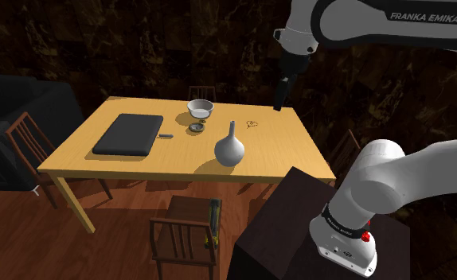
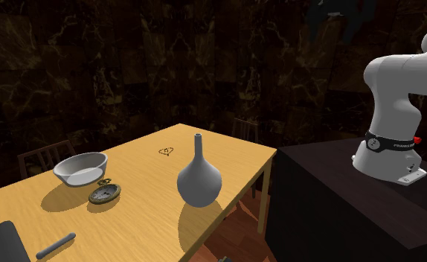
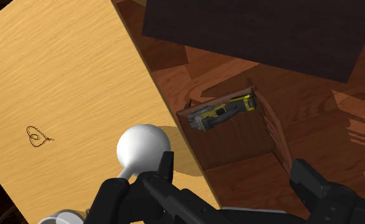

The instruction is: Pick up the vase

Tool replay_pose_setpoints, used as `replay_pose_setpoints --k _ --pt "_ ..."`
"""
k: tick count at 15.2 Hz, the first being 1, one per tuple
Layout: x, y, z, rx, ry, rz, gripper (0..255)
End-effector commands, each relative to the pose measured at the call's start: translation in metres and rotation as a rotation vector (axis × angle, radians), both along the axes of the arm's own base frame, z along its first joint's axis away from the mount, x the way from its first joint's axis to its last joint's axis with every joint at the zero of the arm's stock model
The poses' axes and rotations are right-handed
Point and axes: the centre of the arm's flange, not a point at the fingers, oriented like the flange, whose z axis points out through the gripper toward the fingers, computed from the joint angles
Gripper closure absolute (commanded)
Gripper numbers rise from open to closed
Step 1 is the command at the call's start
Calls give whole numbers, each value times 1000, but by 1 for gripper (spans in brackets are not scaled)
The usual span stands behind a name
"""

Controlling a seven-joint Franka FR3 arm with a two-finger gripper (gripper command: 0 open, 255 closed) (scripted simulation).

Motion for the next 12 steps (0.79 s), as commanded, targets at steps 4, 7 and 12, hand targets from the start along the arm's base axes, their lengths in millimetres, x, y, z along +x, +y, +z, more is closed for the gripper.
replay_pose_setpoints --k 4,7,12 --pt "20 -22 -25 15 -17 5 0" --pt "41 -43 -51 29 -34 11 0" --pt "78 -78 -93 54 -62 20 0"
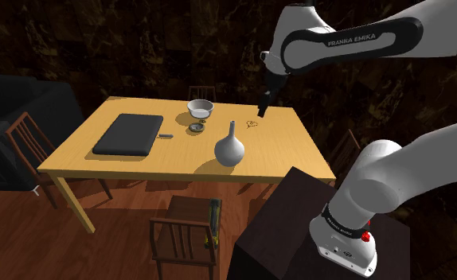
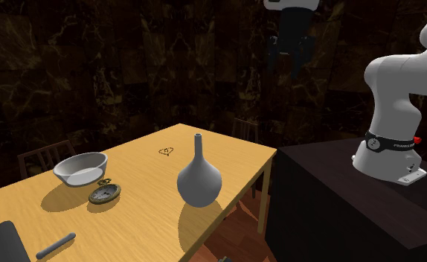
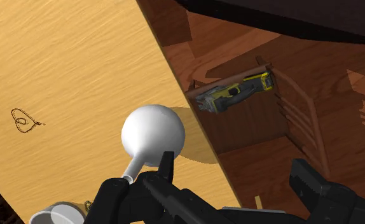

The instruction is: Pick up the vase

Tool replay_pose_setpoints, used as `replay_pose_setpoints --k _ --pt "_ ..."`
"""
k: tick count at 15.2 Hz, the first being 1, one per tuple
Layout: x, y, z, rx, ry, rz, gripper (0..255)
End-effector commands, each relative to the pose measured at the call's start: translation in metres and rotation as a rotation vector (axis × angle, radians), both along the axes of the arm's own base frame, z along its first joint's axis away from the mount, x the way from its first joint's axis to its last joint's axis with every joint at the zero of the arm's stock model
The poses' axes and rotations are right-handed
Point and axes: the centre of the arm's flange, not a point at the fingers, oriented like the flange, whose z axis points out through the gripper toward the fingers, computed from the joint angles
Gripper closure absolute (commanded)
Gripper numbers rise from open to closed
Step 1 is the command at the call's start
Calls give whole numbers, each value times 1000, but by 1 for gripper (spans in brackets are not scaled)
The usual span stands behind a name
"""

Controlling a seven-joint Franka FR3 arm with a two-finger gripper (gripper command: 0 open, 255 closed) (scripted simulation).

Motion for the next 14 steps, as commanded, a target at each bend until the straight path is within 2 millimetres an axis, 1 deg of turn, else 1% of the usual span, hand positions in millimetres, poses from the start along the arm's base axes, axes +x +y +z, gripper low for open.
replay_pose_setpoints --k 1,14 --pt "16 -12 -16 9 -14 4 0" --pt "118 -95 -124 73 -88 27 0"
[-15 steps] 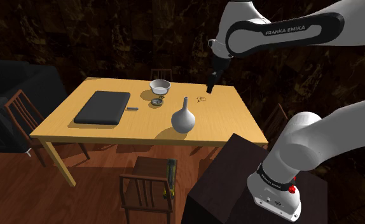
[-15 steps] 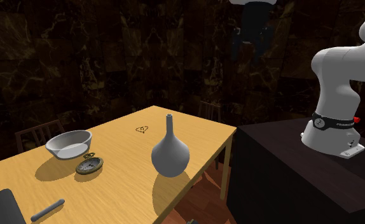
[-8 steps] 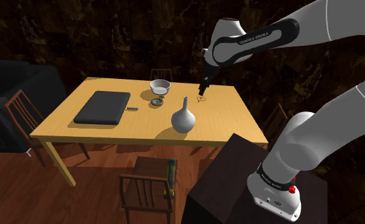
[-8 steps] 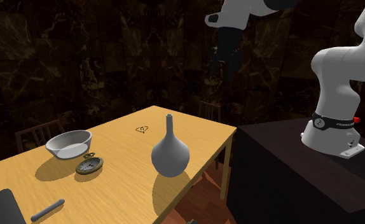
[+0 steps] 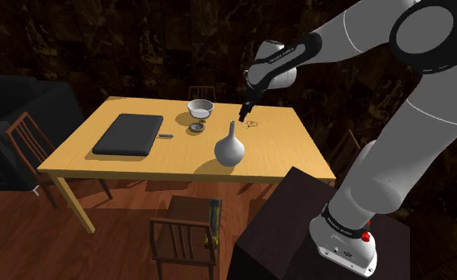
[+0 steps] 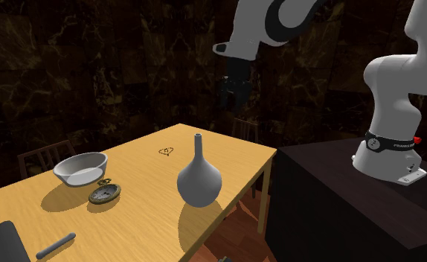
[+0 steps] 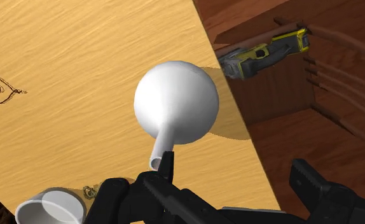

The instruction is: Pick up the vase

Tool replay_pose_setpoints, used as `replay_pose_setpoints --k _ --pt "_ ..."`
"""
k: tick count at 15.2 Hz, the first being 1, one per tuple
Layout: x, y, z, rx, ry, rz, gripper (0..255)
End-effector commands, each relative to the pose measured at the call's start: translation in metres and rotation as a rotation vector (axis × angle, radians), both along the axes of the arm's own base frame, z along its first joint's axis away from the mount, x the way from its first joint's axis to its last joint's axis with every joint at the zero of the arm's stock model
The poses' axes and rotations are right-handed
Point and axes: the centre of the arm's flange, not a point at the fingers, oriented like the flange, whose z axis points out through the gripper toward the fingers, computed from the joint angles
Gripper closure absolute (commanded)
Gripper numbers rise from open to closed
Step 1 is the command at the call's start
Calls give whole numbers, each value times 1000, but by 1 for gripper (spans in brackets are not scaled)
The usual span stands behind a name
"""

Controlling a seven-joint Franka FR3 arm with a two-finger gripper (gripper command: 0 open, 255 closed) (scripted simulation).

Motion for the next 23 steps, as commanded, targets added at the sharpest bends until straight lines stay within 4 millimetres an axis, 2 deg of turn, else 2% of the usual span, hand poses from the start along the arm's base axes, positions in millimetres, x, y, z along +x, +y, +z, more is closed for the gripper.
replay_pose_setpoints --k 1,10,11,18,20,21,23 --pt "13 -13 -17 9 -12 3 0" --pt "90 -65 -90 53 -63 19 0" --pt "90 -65 -90 54 -63 19 0" --pt "90 -65 -130 54 -63 19 0" --pt "90 -65 -130 54 -63 19 0" --pt "90 -65 -130 54 -63 19 255" --pt "90 -65 -129 54 -63 19 255"
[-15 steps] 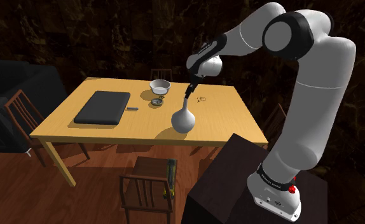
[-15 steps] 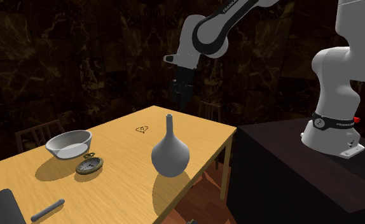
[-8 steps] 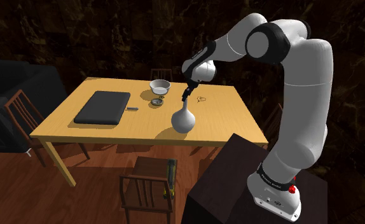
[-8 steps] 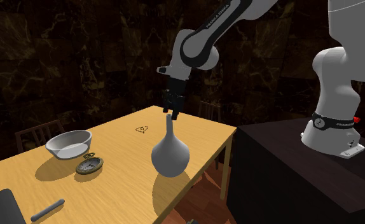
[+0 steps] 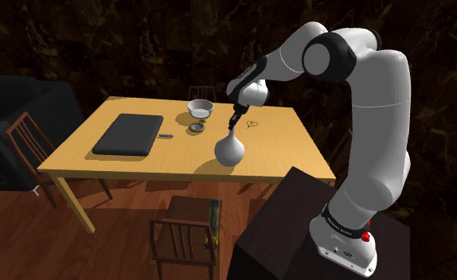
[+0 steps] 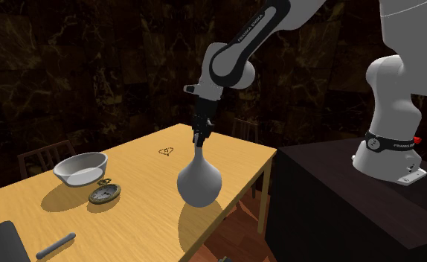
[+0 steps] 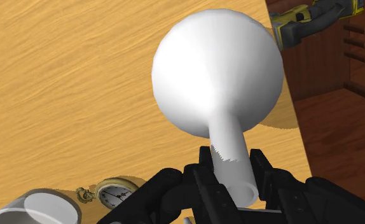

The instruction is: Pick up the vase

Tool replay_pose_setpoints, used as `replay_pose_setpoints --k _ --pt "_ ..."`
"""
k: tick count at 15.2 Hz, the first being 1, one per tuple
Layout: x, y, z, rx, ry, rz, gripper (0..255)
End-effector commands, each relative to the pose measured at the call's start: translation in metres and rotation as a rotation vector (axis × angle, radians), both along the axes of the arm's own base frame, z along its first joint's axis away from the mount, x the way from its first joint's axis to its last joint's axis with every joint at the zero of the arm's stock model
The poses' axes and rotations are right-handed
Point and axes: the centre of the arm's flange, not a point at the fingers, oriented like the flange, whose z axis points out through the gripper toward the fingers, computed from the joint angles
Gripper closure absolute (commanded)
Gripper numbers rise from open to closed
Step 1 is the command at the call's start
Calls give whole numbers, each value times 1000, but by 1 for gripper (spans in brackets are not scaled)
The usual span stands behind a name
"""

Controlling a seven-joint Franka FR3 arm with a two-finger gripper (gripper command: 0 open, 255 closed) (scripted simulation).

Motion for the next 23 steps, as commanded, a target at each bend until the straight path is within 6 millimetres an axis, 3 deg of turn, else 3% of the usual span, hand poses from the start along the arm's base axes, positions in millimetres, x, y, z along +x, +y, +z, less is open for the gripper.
replay_pose_setpoints --k 1,7,23 --pt "0 0 0 0 0 0 255" --pt "0 0 -1 0 0 0 255" --pt "0 0 79 0 0 0 255"
